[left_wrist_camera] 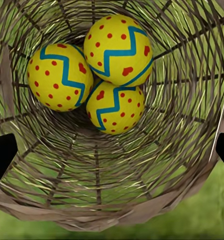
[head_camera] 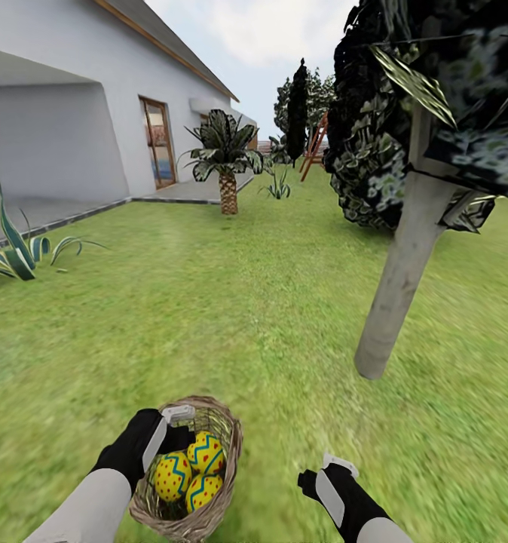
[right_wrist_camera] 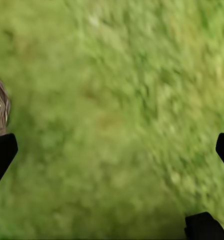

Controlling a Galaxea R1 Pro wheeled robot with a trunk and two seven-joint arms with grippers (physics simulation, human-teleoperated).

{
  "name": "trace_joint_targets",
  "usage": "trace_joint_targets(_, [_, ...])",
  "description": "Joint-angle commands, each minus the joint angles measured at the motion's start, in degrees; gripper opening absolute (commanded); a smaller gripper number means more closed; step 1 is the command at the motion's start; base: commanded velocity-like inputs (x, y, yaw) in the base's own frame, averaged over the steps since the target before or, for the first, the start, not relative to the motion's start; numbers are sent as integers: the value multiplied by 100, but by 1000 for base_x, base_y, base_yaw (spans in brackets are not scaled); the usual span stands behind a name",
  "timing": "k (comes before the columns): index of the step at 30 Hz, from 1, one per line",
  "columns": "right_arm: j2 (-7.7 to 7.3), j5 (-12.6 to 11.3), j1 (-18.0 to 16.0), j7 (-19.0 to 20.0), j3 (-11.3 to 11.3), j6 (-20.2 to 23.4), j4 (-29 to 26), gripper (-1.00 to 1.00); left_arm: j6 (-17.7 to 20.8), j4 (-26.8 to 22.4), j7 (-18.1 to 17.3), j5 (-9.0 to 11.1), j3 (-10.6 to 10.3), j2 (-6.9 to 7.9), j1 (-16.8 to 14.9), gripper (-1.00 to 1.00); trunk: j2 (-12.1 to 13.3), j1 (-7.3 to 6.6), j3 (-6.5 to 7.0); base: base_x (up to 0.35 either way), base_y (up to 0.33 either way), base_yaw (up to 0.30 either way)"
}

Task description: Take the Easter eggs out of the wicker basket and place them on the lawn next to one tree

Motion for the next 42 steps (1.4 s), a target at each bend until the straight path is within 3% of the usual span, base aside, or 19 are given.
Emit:
trace_joint_targets(1, [2,-60,-1,-37,1,17,-12,100,26,-8,-1,-24,32,-7,-3,100,-3,0,-15,121,28,0])
trace_joint_targets(36, [2,-51,78,-37,-11,-100,5,100,-186,-42,-19,-15,36,-9,-3,100,-3,0,-71,72,3,0])
trace_joint_targets(42, [2,-127,78,-37,-15,-101,-10,100,-366,-42,-13,-15,37,-12,-3,100,-3,0,-71,27,0,0])
